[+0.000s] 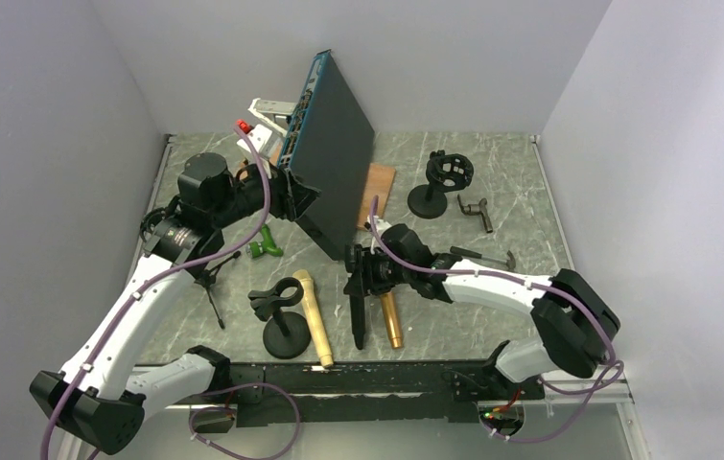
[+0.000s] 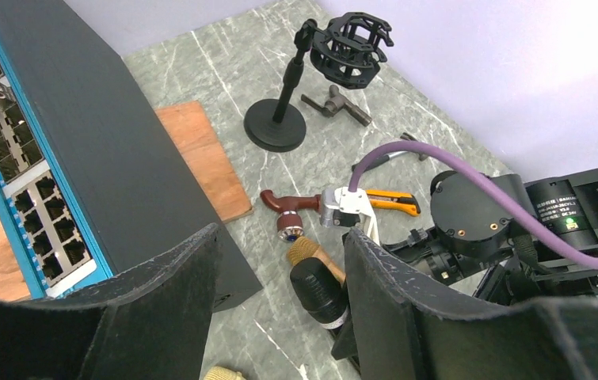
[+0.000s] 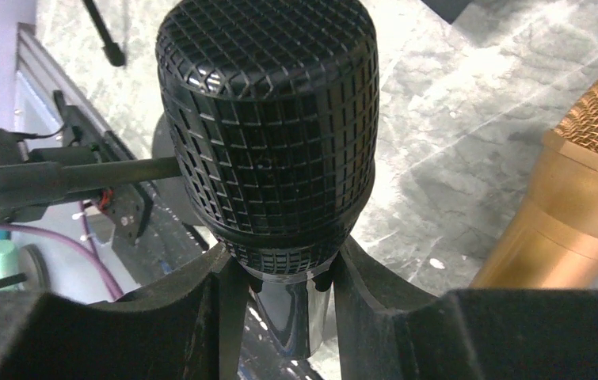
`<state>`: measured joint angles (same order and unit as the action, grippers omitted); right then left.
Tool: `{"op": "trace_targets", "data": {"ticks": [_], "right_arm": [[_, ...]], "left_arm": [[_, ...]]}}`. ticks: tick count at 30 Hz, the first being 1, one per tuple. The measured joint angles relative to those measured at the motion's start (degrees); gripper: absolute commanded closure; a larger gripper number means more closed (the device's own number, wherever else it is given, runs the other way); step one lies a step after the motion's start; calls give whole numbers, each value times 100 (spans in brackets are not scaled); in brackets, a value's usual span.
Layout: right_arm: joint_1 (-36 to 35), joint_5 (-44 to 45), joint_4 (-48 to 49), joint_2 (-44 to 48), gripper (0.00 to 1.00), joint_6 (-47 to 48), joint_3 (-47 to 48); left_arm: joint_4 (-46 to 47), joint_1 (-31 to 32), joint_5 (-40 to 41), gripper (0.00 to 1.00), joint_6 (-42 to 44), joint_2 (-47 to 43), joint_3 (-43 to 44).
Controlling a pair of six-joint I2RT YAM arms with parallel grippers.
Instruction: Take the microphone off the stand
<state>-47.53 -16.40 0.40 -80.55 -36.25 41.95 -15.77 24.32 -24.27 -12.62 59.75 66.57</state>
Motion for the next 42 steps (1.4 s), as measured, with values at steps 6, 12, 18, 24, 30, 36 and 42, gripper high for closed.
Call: {"op": "trace_targets", "data": {"ticks": [6,12,18,24,30,36,42], "right_arm": [[-116,254,-33,-267,91,-31,0],[-225,560,-37,-487,80,-175,37],[-258,850,-140,-719,71,-236,48],[-293,997,-166,-957,57,-278,50],[-356,1051,-168,-1038,45,-293,74],[-389,1193,-422,-975,36,-190,262],[-389,1676,-1091,-295,31,197,844]], "left_arm": [[-44,42,68,38,87,13,0],[-127,70,127,38,116,22,0],[-136,103,168,38,140,63,0],[-146,122,175,38,142,79,0],[-149,149,179,38,144,79,0],[-168,188,247,38,166,79,0],[-170,229,323,38,245,76,0]]}}
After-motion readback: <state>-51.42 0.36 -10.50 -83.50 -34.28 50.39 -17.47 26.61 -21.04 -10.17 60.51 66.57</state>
